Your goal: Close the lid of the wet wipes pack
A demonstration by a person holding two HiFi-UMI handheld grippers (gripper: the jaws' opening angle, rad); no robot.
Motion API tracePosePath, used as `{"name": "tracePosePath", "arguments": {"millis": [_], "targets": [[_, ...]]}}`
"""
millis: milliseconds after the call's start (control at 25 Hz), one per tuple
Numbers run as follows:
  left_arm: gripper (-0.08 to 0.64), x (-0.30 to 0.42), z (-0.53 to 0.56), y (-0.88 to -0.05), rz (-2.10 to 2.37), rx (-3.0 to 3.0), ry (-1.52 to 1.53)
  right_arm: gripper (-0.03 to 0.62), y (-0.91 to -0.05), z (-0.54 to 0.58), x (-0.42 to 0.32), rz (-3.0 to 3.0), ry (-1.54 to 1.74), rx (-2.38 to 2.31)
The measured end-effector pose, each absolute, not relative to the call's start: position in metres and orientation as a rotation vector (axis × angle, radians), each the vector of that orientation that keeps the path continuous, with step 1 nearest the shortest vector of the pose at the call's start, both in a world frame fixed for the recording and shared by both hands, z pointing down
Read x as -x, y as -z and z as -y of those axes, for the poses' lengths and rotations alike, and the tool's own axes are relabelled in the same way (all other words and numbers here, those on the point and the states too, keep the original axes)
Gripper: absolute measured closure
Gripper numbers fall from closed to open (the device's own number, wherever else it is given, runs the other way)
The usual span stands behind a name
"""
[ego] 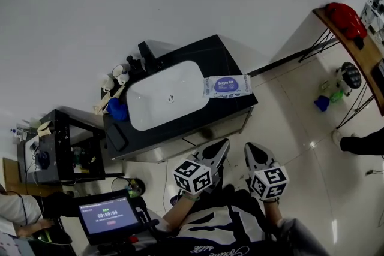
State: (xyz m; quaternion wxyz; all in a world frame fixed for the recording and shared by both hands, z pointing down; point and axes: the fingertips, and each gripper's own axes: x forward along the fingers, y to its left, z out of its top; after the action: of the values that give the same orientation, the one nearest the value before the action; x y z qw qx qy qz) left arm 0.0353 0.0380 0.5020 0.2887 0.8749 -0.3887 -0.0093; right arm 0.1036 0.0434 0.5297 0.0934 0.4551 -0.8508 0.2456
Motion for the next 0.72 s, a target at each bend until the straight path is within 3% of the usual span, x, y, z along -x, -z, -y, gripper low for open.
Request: {"name": "tracePosePath", "arguments": {"millis": [720], "targets": [[0.558,-0.036,-0.12,-0.468,1.018,-2.458,0.005,0.594,-0.501,-0.124,-0.09,2.582,-0.703,-1.392]]}}
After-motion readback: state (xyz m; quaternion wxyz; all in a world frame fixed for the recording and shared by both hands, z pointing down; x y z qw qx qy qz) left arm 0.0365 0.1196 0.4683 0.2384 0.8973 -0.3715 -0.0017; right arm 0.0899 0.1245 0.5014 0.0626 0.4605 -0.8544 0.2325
